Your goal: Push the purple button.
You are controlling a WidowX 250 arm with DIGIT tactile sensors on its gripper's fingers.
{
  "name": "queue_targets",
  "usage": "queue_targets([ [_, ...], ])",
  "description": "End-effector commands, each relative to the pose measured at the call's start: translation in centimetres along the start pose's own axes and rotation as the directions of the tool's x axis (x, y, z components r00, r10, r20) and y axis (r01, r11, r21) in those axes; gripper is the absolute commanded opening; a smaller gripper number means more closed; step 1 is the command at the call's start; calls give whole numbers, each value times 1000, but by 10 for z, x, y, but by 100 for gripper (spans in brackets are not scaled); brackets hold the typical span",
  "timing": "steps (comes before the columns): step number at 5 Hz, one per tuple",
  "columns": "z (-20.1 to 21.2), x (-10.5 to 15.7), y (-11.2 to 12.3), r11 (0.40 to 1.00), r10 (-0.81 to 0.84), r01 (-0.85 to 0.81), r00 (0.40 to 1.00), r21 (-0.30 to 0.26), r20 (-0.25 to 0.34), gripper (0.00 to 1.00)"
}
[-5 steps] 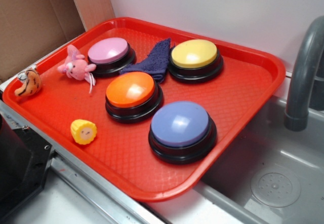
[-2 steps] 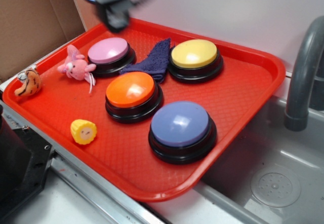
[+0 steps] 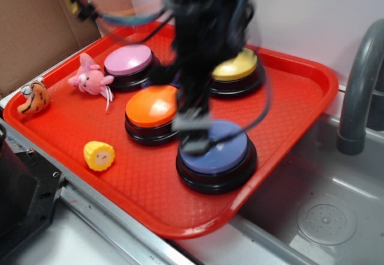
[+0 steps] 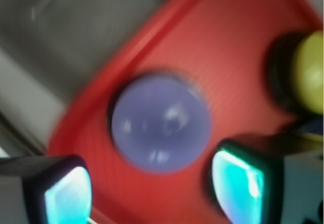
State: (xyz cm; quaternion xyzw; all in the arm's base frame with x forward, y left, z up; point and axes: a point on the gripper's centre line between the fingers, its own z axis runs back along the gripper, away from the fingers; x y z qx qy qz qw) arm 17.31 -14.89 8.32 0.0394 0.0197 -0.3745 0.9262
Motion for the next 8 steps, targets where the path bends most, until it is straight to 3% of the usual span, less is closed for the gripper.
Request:
queue_targets([
  [1,-6,-19,22,1000,-17,16,994,16,109,100],
  [2,-6,14,27,997,-73,71,990,15,121,100],
  [3,-19,35,24,995,-85,91,987,-35,135,100],
  [4,-32,45,14,991,-100,108,990,-80,101,100],
  [5,-31,39,13,991,-113,114,993,-71,25,100],
  [6,14,29,23,986,-163,165,980,-15,112,100],
  [7,62,15,30,981,-196,192,972,42,131,100],
  [8,89,-9,43,988,-135,143,983,-55,124,100],
])
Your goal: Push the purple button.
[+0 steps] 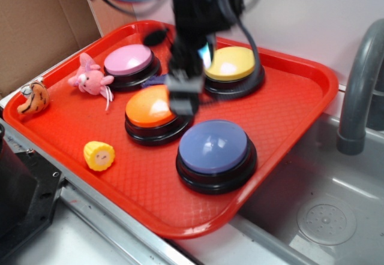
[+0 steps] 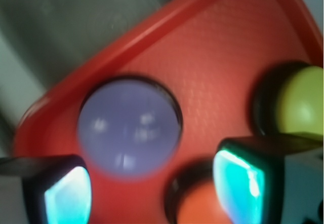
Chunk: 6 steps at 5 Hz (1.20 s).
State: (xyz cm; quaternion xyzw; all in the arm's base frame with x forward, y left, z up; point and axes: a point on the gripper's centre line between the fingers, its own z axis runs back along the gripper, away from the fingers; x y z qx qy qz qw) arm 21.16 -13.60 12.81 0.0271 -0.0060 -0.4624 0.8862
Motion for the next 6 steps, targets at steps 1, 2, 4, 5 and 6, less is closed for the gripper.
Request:
queue_targets([
  [1,57,-42,4,986,122,-118,992,-118,32,100],
  [2,66,-45,1,987,129,-127,991,-100,17,100],
  [4,69,-81,-4,913,376,-379,925,-153,-48,100],
  [5,67,-96,-4,838,520,-525,851,-151,-74,100],
  [6,54,-111,-5,748,634,-643,765,-162,-111,100],
])
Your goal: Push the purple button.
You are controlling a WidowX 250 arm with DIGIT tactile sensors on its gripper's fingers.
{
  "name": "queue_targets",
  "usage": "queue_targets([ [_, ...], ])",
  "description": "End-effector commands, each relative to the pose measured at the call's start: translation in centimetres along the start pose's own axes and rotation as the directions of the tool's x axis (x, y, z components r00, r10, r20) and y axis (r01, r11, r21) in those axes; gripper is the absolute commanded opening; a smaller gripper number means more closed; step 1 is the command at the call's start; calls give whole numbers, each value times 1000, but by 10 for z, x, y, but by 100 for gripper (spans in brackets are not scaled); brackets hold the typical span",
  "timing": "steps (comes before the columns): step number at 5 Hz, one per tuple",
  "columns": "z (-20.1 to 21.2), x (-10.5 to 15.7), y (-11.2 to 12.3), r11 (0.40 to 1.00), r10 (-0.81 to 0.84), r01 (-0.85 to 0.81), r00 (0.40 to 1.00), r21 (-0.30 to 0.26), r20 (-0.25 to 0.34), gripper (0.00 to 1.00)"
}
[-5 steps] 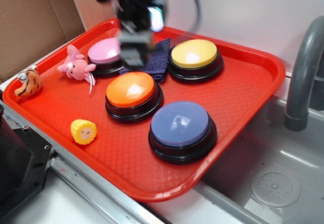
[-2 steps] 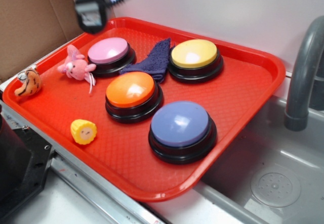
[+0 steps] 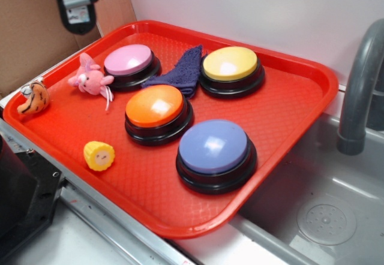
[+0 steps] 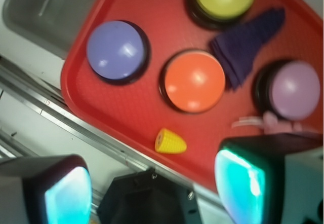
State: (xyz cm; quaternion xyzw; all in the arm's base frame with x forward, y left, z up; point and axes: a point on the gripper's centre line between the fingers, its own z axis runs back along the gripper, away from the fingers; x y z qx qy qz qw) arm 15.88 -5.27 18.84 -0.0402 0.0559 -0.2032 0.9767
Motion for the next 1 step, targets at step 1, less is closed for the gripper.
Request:
queue_targets([
  [1,-16,-19,11,981,190,-189,982,-50,4,100],
])
